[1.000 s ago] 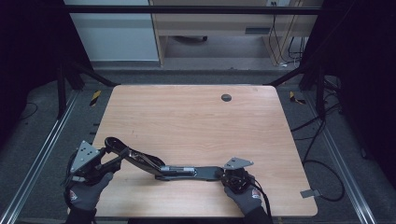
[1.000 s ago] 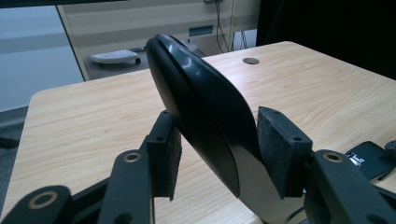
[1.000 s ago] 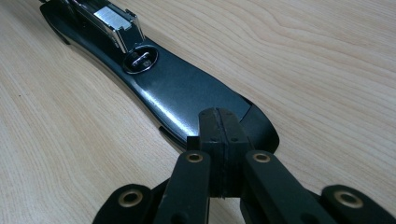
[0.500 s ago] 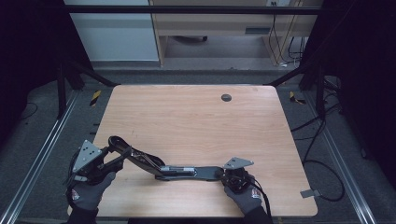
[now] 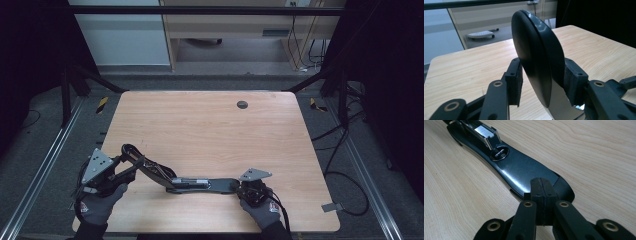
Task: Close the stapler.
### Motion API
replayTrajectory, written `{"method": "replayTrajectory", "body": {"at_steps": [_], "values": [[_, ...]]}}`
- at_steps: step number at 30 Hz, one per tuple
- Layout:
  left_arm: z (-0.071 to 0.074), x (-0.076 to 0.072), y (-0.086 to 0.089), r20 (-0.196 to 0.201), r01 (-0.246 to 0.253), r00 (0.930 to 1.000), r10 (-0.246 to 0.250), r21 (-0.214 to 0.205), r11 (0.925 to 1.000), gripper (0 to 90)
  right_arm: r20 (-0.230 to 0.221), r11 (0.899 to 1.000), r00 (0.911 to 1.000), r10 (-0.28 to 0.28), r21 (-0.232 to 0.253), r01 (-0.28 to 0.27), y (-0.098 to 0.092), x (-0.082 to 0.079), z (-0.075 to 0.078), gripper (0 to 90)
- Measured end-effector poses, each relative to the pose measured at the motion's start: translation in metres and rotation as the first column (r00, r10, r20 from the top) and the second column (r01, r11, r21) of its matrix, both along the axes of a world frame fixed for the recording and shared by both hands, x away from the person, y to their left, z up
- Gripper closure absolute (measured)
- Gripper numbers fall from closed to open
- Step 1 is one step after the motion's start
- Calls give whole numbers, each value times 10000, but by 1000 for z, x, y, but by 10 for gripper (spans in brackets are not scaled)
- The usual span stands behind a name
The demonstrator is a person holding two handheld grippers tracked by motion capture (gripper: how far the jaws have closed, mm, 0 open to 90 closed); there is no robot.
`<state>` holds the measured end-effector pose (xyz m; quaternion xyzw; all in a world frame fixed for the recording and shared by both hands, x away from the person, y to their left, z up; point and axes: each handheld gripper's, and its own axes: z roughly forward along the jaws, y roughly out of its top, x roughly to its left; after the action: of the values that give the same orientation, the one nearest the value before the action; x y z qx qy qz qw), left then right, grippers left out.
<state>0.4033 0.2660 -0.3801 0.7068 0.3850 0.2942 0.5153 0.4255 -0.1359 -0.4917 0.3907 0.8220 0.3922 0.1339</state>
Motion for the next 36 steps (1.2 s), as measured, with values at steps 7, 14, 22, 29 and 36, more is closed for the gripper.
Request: {"method": "replayTrajectory", "body": {"at_steps": [7,14,22,29,36], "values": [[2,0,-5,85,108,9999,-109,22,9999,551,-88,10000,10000,30,36,-30,-1,0,0,900],[5,0,-13,222,249,9994,-254,192,9995,556,-69,10000,10000,18,70,-18,-1,0,0,900],[6,0,-22,321,315,9990,-322,215,9993,564,-70,10000,10000,14,71,-13,-1,0,0,900],[8,0,-29,367,429,9984,-438,249,9988,571,-41,10000,10000,47,41,-47,-1,0,0,900],[9,0,-34,420,510,9977,-523,313,9982,575,-7,10000,10000,25,74,-25,-1,0,0,900]]}}
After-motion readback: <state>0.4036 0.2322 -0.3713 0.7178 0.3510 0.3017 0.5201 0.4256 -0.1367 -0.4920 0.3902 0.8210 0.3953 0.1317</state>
